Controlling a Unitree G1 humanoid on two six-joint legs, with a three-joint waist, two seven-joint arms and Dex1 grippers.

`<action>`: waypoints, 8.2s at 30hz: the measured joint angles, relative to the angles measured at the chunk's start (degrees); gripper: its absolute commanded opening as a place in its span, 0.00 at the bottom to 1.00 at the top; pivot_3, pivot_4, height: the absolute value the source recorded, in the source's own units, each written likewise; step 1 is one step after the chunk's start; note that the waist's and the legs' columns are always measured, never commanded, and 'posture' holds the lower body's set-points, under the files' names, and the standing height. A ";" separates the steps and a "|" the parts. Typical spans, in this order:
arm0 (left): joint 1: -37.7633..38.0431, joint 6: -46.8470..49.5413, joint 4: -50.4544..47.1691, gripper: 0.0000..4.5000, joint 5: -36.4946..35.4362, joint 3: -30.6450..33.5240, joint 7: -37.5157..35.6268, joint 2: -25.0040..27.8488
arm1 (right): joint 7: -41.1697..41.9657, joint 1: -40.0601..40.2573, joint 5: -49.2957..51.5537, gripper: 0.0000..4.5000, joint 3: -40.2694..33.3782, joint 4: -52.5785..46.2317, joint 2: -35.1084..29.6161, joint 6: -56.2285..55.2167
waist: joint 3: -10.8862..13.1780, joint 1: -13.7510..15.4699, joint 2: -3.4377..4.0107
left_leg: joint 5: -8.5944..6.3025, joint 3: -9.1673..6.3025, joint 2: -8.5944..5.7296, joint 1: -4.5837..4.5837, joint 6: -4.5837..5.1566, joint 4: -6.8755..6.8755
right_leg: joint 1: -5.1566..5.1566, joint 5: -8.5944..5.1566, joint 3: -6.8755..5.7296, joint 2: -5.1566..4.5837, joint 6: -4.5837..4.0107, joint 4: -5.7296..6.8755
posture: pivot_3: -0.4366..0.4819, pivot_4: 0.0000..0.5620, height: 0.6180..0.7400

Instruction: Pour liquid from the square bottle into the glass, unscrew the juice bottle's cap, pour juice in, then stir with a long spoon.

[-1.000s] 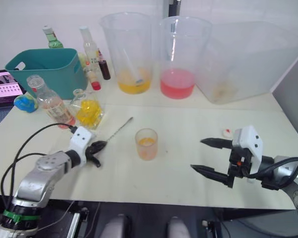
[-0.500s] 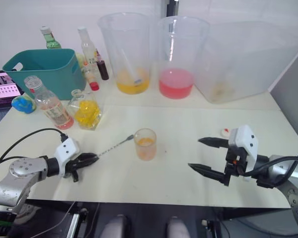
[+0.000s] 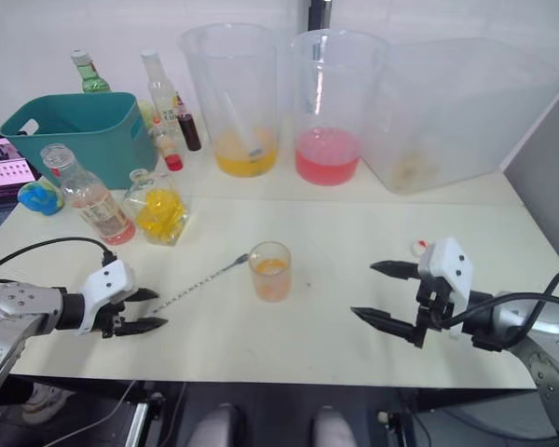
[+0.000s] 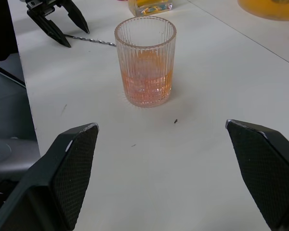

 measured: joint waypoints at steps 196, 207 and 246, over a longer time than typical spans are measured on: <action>-13.15 7.23 -11.35 1.00 -20.95 3.13 -3.09 -9.50 | -21.54 -50.94 5.15 0.00 18.34 7.90 18.76 19.15 | 0.06 0.05 0.01 | 0.03 -0.09 -0.02 -0.96 -0.02 0.10 | -1.22 -0.02 0.03 0.04 -0.06 0.69 | 0.48 0.27 0.90; -13.18 7.13 -11.35 1.00 -20.76 3.12 -3.10 -9.50 | -21.42 -50.62 3.32 0.00 20.86 8.77 24.47 18.49 | 0.06 0.05 0.01 | 0.03 -0.09 -0.02 -0.96 -0.02 0.10 | -1.23 -0.02 0.03 0.04 -0.06 0.72 | 0.48 0.27 0.90; -13.33 7.06 -11.56 1.00 -19.41 1.84 -3.38 -10.51 | -18.51 -49.32 -0.82 0.00 21.20 11.75 21.60 14.97 | 0.06 0.08 0.01 | 0.04 -0.10 -0.02 -0.95 -0.03 0.15 | -1.22 -0.02 0.02 0.04 -0.06 0.75 | 0.48 0.27 0.90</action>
